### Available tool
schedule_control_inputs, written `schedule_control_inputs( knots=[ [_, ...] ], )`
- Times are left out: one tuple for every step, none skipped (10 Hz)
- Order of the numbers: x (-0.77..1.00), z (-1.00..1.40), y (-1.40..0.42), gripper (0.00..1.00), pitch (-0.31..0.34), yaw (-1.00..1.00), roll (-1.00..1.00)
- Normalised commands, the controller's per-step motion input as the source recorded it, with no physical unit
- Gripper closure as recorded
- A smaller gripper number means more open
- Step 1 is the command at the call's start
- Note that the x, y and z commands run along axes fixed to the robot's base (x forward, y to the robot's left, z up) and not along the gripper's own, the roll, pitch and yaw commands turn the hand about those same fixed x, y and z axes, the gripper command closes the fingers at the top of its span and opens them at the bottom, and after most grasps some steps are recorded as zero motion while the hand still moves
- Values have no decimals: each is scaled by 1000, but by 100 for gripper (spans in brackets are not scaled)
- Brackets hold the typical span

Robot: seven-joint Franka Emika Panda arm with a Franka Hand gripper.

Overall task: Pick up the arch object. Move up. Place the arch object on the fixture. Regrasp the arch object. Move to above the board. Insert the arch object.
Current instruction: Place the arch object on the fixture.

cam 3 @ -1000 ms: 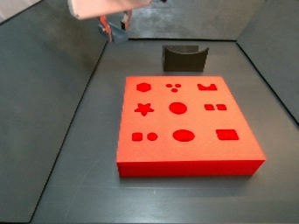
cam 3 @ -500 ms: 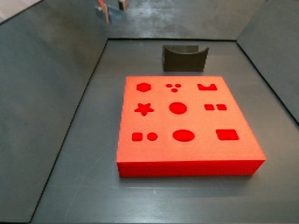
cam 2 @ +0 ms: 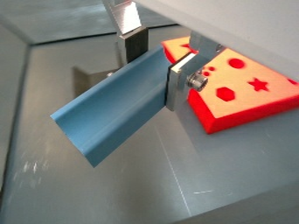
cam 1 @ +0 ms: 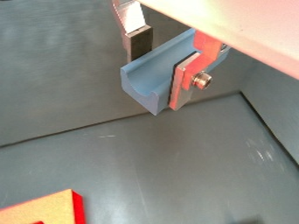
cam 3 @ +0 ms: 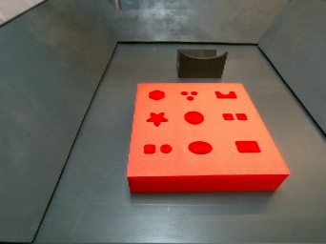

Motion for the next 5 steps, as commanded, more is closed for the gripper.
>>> schedule_control_inputs(
  knots=[
    [1000, 25, -110, 100, 33, -1000, -102],
    [1000, 20, -105, 100, 48, -1000, -121],
    [1000, 18, -94, 100, 66, -1000, -149],
    [1000, 15, -88, 100, 84, -1000, -172],
    [1000, 14, -78, 100, 110, -716, -175]
  ],
)
